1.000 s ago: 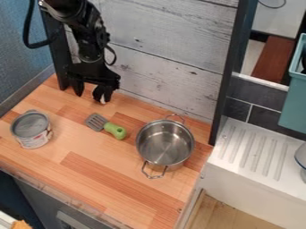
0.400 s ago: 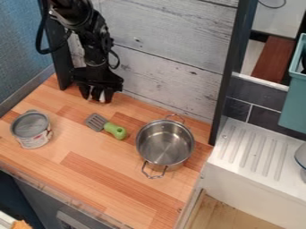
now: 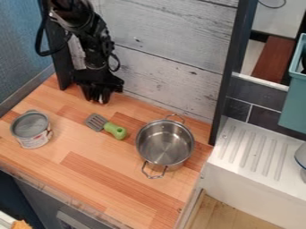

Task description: Move the black and white object to the bottom right side

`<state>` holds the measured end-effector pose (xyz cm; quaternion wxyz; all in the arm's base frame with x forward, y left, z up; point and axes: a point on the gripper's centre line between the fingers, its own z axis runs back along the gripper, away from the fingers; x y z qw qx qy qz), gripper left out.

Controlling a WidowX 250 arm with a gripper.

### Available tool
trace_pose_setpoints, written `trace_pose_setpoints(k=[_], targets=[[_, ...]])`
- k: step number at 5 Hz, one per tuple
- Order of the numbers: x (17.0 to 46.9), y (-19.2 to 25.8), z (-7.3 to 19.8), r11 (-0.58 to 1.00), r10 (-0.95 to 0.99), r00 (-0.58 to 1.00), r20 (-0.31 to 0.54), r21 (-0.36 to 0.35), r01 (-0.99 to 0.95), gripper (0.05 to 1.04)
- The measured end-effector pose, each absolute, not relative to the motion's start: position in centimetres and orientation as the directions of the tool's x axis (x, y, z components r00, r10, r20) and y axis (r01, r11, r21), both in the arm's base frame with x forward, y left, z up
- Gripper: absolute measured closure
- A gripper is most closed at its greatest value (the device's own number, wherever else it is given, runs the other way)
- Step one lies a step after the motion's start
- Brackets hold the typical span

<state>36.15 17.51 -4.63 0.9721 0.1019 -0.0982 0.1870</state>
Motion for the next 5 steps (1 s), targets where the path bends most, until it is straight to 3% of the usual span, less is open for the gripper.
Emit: trace_pose_setpoints(k=[3,5], targets=[[33.7,15.3,0.3,0.846,0.464,0.839,0.285,0.141,-0.515,0.619],[30.8,8.1,1.8,0.802,0.540,0.789,0.293,0.105,-0.588,0.619]])
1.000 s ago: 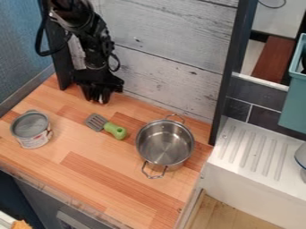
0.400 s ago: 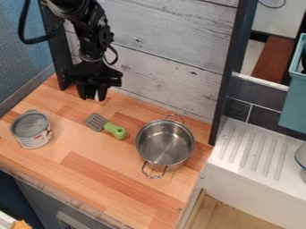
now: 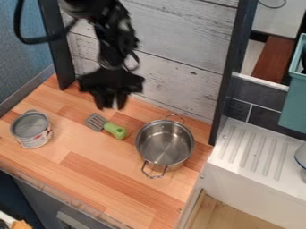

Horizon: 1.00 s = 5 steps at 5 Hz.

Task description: Move the black and white object to the bottom right side

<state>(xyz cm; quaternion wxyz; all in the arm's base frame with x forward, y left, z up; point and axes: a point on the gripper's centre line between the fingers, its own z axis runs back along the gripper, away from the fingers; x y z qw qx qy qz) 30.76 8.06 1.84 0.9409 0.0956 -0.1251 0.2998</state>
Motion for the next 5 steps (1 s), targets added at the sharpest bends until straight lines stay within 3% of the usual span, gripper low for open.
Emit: trace_pose_setpoints(k=[4,5], targets=[[24.1,-2.1,-1.0,0.786,0.583,0.763,0.278,0.046,-0.617,0.619],[22.7,-3.4,-2.9,0.802,0.549,0.781,0.297,0.074,-0.592,0.619]])
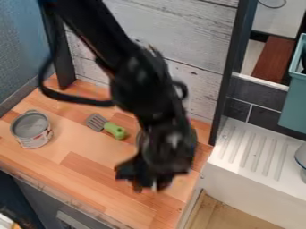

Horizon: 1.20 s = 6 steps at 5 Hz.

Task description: Move the black and white object to the bottom right side

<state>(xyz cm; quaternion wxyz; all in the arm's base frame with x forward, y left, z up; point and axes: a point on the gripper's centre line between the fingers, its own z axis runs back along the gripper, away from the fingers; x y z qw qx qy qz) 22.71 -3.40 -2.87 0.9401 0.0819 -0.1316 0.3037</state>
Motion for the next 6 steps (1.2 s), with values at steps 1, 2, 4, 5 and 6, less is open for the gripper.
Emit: trace_pose_setpoints(k=[1,2,4,5,6], targets=[[21.7,-3.6,-4.2,0.812,0.513,0.805,0.299,0.136,-0.568,0.619],[21.2,-3.5,-5.2,0.814,0.502,0.818,0.283,0.166,-0.557,0.542],[21.3,-3.1,-5.3,0.797,0.520,0.809,0.272,0.186,-0.575,0.066],[21.8,-3.3,-4.5,0.801,0.522,0.805,0.283,0.162,-0.576,0.074],[22.2,-3.6,-2.8,0.810,0.520,0.798,0.303,0.122,-0.574,0.080]])
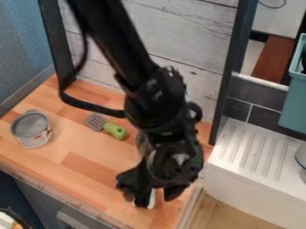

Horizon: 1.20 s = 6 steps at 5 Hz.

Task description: Move the black and white object to the bottom right side

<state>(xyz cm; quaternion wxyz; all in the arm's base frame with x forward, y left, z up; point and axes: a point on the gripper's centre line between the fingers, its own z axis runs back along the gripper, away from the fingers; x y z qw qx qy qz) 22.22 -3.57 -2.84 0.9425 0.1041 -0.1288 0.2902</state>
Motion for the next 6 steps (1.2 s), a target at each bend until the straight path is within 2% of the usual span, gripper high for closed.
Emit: trace_pose_setpoints(k=[2,3,4,5,6], targets=[[23.1,-2.2,0.9,0.746,0.616,0.715,0.331,0.048,-0.664,0.083],[23.9,-0.1,2.3,0.562,0.778,0.532,0.334,0.009,-0.827,0.082],[24.7,1.7,3.5,0.341,0.903,0.326,0.279,-0.003,-0.940,0.082],[25.1,4.0,3.5,0.084,0.978,0.086,0.190,0.020,-0.996,0.083],[25.1,5.6,3.7,-0.162,0.976,-0.163,0.143,-0.017,-0.987,0.083]])
